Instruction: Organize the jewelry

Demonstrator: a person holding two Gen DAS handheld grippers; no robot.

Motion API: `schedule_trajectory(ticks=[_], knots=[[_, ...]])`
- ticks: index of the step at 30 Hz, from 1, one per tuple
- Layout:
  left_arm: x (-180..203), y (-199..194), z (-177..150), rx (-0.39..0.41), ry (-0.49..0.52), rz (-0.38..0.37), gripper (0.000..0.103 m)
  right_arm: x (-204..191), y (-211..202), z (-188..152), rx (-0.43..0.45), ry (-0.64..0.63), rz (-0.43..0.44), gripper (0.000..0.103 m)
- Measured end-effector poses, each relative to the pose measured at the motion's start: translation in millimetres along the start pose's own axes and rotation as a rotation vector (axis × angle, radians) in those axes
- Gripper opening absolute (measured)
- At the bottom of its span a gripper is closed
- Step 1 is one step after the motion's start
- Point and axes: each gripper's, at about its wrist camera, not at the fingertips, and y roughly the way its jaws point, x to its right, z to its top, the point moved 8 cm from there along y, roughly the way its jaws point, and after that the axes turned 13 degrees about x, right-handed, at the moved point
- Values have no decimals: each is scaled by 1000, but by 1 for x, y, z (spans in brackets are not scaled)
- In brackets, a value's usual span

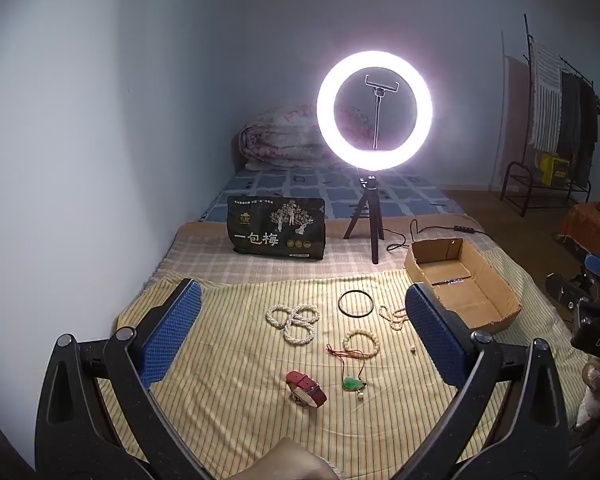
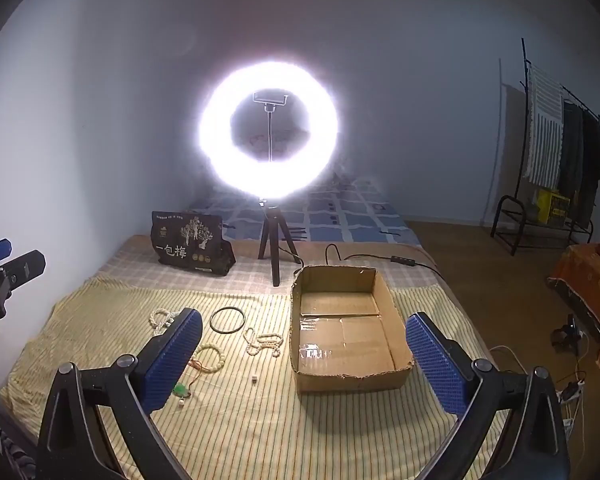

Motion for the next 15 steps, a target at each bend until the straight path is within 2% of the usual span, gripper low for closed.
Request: schedule_trajectory(ticks=[15], knots=[[2, -2, 0, 8, -1, 7, 103, 3, 2, -4, -16, -16, -16, 103]])
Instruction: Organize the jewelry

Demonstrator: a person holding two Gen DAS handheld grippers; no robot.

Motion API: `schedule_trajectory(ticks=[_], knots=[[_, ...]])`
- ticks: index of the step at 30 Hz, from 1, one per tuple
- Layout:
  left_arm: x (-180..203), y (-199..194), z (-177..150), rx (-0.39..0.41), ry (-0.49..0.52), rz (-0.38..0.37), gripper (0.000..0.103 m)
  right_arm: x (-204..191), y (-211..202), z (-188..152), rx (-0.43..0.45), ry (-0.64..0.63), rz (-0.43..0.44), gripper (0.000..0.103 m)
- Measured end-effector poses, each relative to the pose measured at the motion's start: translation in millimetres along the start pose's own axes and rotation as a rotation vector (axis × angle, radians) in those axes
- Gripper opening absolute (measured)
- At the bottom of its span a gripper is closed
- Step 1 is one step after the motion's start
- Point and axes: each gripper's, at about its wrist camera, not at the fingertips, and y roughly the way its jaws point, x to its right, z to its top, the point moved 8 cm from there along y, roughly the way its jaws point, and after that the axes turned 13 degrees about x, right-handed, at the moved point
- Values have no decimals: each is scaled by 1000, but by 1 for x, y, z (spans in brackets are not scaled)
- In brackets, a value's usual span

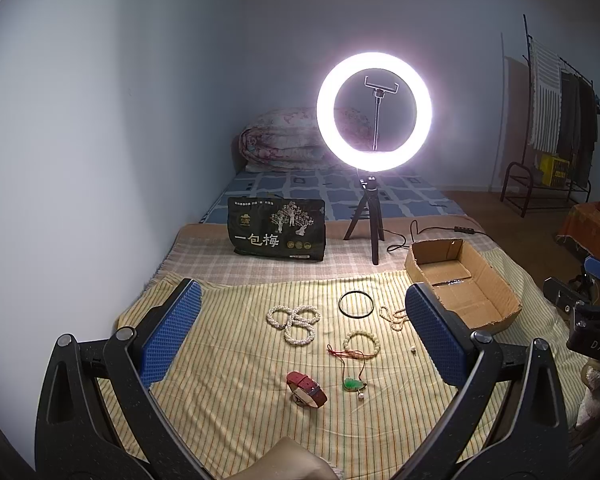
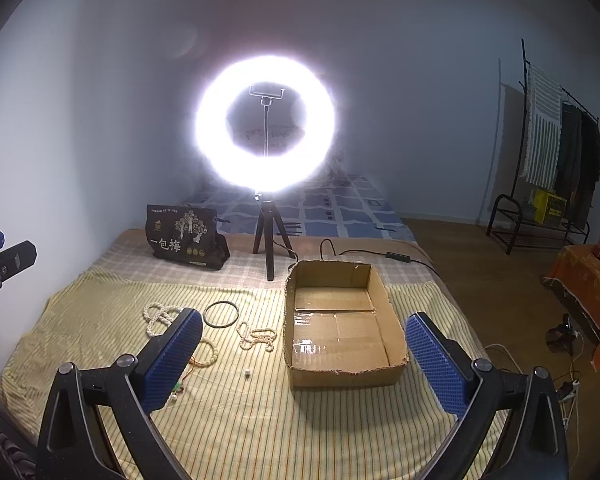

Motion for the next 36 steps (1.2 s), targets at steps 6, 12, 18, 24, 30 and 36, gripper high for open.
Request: schedule_trajectory(ticks=[6, 12, 18, 24, 30, 36], knots=[[0, 0, 0, 0, 1, -2, 103, 1, 0, 0, 0, -5, -7, 103], [0, 1, 2, 4, 2, 2, 103, 1, -1, 0, 2, -4, -13, 103], [-1, 2, 4, 5, 0, 1, 103, 3, -2, -1, 2, -4, -12, 103], [0, 0, 5, 7, 2, 2, 103, 4, -2, -3, 3, -5, -13, 103], [1, -1, 4, 8, 2, 3, 103, 4, -1, -4, -3, -6, -12, 103], [1, -1, 3, 10, 3, 3, 103, 2, -1, -4, -7, -8, -13, 103]])
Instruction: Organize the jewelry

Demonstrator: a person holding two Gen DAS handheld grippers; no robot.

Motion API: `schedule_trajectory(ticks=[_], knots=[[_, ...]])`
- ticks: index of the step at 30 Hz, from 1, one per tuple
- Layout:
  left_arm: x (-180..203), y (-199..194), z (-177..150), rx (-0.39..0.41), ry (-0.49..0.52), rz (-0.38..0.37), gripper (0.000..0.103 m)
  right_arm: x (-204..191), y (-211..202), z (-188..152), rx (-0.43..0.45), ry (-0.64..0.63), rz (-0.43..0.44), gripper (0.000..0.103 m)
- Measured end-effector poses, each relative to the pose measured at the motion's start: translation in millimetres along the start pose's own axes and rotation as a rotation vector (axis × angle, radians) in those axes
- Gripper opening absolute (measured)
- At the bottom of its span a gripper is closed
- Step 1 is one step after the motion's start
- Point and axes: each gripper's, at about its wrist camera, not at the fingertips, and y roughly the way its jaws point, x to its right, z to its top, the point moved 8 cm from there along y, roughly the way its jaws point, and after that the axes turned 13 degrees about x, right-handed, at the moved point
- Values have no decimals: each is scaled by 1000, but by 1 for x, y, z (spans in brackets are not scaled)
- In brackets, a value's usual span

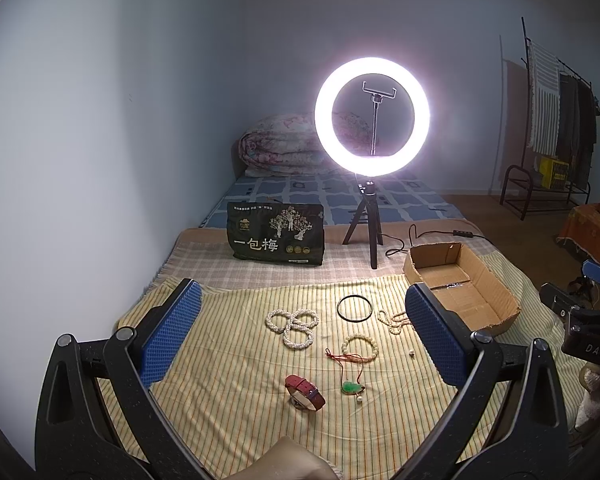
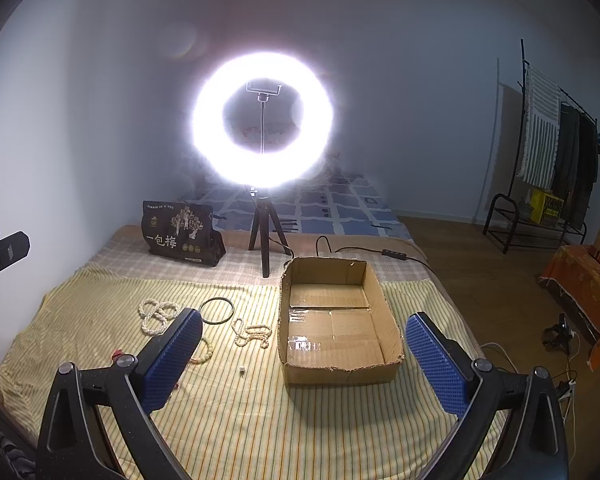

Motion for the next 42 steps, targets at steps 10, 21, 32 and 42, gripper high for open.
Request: schedule_trajectory(ticks=[10, 21, 32, 42], knots=[[0, -1, 1, 0, 0, 0, 103, 0, 0, 0, -1, 2, -1, 103], [3, 3, -2, -8, 4, 3, 103, 0, 2, -2, -7, 2, -1, 103], [-4, 26, -22, -100, -2, 16, 103, 3, 14, -16, -61, -34, -21, 103], [-34, 73, -98, -405, -60, 22, 103, -3, 32, -50, -177, -71, 27, 103]])
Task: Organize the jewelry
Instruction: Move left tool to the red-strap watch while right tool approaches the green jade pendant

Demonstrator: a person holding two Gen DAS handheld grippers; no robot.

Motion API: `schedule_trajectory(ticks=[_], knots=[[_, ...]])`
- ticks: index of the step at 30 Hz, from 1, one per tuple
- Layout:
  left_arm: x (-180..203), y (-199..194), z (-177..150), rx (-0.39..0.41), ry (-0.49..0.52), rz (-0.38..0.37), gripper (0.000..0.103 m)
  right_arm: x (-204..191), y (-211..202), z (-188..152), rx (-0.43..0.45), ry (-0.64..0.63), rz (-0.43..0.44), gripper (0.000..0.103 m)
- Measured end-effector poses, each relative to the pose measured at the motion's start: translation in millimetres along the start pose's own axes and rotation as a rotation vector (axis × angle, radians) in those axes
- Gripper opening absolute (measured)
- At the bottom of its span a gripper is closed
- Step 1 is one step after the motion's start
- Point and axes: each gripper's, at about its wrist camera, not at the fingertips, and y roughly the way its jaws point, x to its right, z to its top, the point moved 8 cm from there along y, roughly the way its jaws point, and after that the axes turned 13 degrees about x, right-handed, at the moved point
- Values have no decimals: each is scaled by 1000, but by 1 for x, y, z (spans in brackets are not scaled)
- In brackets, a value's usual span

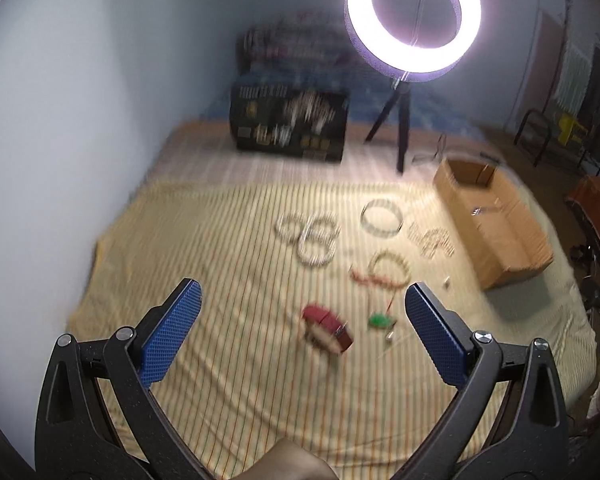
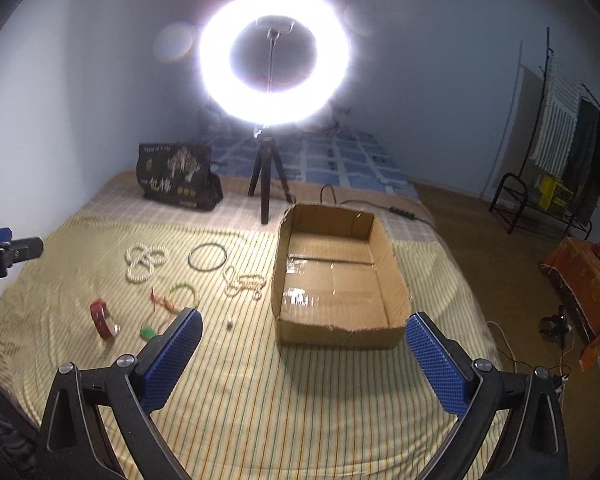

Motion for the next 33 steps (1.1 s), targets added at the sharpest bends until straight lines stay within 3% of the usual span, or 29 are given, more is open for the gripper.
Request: schedule_trajectory(ticks=[8, 14, 24, 29, 33], knots=[[-23, 35, -50, -227, -21, 52, 103, -27, 20, -24, -64, -34, 98, 103], [-30, 50, -78, -343, -19, 58, 103, -50, 27, -37, -80, -119, 152, 103], [-39, 50, -99, -384, -54, 9, 103, -66, 41, -41, -94, -173, 186, 103], [-32, 47, -103, -339, -108, -66, 103, -67, 48, -38, -82, -194, 170, 103], [-30, 49, -106, -343, -133, -58, 84, -69, 54, -37, -78, -189, 167, 103]])
